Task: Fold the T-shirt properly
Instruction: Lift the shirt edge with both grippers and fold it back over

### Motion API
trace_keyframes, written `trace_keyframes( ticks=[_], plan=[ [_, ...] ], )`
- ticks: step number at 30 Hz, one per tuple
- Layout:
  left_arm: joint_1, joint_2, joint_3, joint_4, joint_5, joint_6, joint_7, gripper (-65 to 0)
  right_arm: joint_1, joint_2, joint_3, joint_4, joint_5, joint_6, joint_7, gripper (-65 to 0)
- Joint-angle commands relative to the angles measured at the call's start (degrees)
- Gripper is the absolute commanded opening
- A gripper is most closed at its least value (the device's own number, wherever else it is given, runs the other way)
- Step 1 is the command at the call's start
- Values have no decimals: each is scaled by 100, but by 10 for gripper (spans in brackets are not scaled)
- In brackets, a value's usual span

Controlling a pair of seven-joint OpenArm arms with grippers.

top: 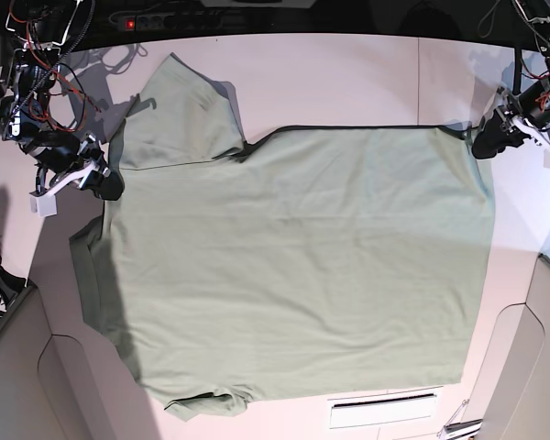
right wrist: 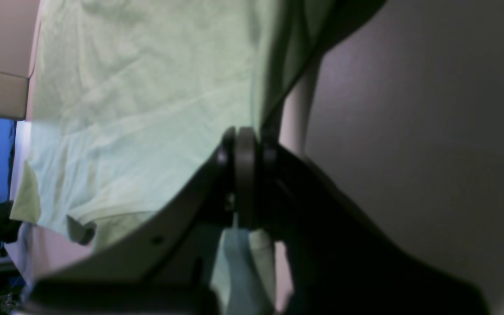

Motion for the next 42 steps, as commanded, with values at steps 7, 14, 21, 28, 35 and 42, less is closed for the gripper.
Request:
trace_keyframes(
  ticks=[7,14,21,28,35,42],
  plan=[
    [17,-96,-4,35,293,85,66,-521,57,76,11,57,-59,0,-20,-650],
    [17,-98,-4,35,293,83,-46,-650,59,76,11,59,-57,0,-20,-650],
    [20,-164,-39,37,278,-87,-57,-650,57,79,125,168,-50,0,-363,-650],
    [24,-208,-651,61,-227,-225,354,-650,-24,81,570,793,205,61,-953,-650],
    [540,-208,-1093,63,-953,-387,608,-650,-575,92,619,1427,317,70,-1261,-650],
    [1003,-208,-1453,81,-1685,-538,1008,-650,-1335,94,619,1834,356,68,-1263,-650]
  ],
)
